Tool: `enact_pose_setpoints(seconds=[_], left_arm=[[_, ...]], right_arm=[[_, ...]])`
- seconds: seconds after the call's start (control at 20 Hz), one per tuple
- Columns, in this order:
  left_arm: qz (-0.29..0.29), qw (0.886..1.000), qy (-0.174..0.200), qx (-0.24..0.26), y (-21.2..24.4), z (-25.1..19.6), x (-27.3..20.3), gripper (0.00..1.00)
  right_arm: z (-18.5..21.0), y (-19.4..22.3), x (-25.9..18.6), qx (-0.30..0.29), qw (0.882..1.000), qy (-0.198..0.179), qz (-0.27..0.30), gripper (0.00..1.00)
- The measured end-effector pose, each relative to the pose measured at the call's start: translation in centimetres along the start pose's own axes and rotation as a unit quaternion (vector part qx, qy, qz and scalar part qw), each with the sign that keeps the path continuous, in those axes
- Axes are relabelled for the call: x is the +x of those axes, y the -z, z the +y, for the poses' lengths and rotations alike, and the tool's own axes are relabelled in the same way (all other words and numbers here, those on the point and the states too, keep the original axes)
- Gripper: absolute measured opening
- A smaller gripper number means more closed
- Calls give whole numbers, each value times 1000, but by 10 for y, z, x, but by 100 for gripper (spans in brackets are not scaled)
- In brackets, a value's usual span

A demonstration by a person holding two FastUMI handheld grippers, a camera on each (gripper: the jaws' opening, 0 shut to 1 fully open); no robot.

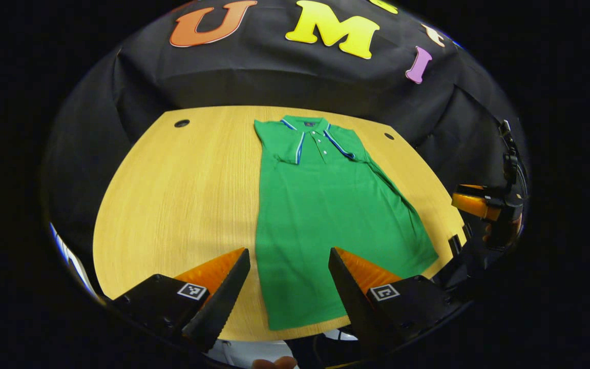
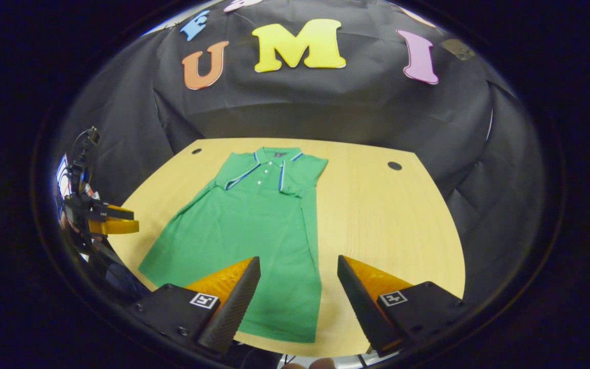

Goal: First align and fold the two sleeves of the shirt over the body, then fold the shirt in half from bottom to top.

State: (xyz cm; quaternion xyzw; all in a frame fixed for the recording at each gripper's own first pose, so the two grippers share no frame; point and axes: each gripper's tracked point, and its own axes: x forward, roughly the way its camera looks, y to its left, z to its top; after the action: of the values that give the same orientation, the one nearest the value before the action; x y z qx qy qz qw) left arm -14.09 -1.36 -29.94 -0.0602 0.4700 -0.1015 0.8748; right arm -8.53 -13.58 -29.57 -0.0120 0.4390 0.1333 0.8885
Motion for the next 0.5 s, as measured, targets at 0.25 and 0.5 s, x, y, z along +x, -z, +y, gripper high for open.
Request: enact_pose_setpoints(seconds=[0.25, 0.5], left_arm=[[70, 996, 13, 60, 75, -5, -11, 100], [84, 996, 14, 28, 111, -4, -1, 99]], right_arm=[[-7, 69, -8, -41, 996, -1, 76, 98], [-7, 116, -6, -73, 989, -4, 129, 98]])
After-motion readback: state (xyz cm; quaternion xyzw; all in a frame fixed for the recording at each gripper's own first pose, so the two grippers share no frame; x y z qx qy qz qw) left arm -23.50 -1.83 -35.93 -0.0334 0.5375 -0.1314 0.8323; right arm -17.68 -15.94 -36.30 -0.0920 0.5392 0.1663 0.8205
